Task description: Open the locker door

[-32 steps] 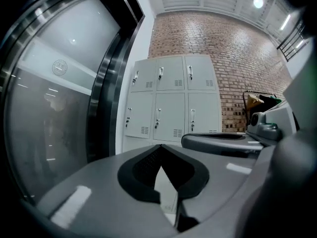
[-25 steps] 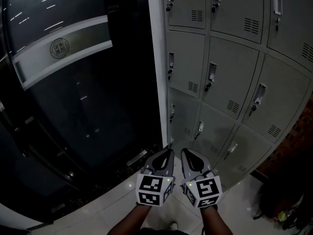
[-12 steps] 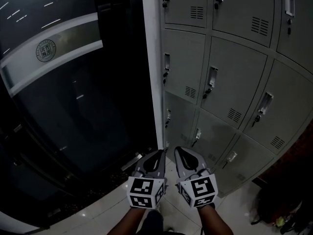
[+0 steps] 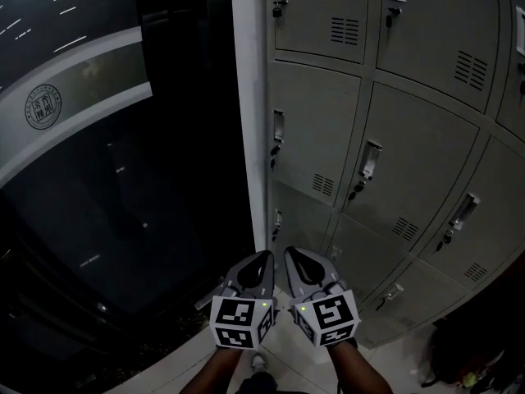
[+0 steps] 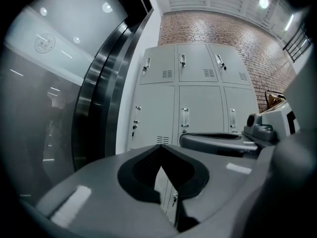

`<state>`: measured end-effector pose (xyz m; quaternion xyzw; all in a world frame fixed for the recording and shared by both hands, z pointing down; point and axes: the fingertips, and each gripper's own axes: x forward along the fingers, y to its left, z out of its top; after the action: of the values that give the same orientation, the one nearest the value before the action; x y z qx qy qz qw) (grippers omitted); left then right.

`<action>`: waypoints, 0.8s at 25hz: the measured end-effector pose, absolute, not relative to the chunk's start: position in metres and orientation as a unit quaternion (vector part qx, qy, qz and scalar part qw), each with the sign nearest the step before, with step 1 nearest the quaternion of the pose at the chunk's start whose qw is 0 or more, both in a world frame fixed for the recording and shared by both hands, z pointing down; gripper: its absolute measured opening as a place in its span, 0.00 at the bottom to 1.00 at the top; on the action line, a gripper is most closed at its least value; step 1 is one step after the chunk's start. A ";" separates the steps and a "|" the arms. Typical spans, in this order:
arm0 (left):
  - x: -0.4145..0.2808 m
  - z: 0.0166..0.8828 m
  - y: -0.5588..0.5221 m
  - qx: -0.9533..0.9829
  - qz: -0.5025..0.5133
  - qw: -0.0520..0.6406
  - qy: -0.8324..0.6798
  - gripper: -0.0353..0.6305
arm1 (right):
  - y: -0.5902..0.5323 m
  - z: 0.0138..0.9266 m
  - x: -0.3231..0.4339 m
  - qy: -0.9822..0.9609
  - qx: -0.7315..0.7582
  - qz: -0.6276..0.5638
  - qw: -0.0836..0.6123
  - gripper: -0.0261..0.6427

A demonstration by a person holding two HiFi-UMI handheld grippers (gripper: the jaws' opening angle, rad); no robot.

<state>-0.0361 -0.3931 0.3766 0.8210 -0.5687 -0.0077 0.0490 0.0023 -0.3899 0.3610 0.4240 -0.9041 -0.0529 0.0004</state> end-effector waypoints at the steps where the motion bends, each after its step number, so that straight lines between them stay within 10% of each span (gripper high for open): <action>1: -0.040 0.375 -0.404 0.823 -0.007 0.049 -0.566 0.06 | -0.402 0.359 -0.002 -0.904 0.425 -0.054 0.000 0.04; 20: -0.110 0.329 -0.550 0.843 -0.028 0.045 -0.535 0.06 | -0.587 0.309 -0.076 -0.886 0.457 -0.083 -0.010 0.04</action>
<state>-0.1104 -0.5505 0.3285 0.8433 -0.5348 -0.0280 0.0446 -0.0759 -0.5869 0.3087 0.4567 -0.8857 -0.0832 -0.0099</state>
